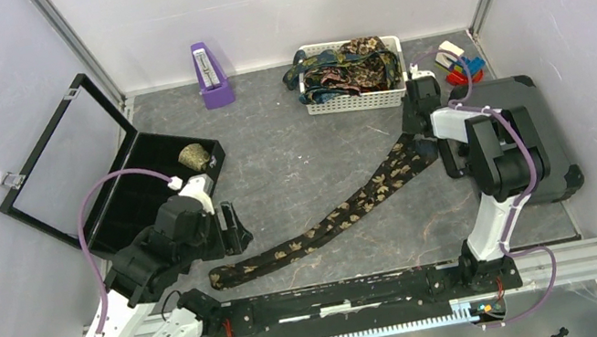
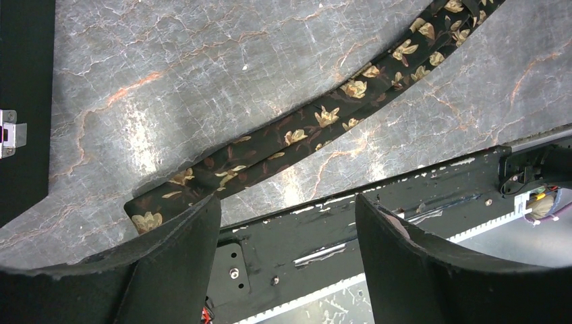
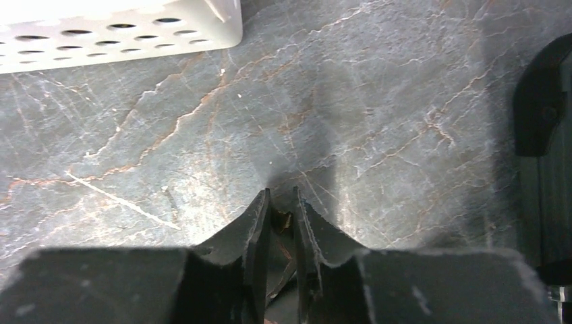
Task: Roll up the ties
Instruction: Flatten out the tie at the center of the board.
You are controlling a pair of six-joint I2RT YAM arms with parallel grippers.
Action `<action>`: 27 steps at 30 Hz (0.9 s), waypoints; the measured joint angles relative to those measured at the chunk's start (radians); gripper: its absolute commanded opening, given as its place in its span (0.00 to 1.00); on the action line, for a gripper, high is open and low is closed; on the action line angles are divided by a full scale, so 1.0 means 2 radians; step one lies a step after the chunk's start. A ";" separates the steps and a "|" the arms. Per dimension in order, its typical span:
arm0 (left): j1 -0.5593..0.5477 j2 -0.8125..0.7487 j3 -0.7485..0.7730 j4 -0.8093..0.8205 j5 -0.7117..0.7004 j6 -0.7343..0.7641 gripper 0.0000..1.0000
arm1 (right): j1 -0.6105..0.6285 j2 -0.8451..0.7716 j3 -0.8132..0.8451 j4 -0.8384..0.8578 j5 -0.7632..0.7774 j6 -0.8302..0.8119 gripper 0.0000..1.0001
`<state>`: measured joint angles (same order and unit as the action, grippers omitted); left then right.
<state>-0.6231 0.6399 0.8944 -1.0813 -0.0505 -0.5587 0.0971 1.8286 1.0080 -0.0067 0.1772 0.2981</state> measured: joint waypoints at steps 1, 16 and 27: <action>0.000 0.000 0.000 0.000 0.000 0.000 0.79 | 0.000 0.000 0.000 0.000 -0.002 -0.001 0.15; 0.000 -0.007 0.000 0.000 -0.001 0.000 0.79 | 0.002 -0.090 -0.019 -0.039 -0.006 0.000 0.00; 0.000 -0.007 0.000 0.000 -0.004 0.000 0.79 | 0.003 -0.179 -0.128 -0.028 0.025 0.002 0.00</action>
<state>-0.6239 0.6262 0.8944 -1.0813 -0.0593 -0.5587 0.1028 1.4715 0.7521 -0.0628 0.2276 0.3012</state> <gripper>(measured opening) 0.792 0.011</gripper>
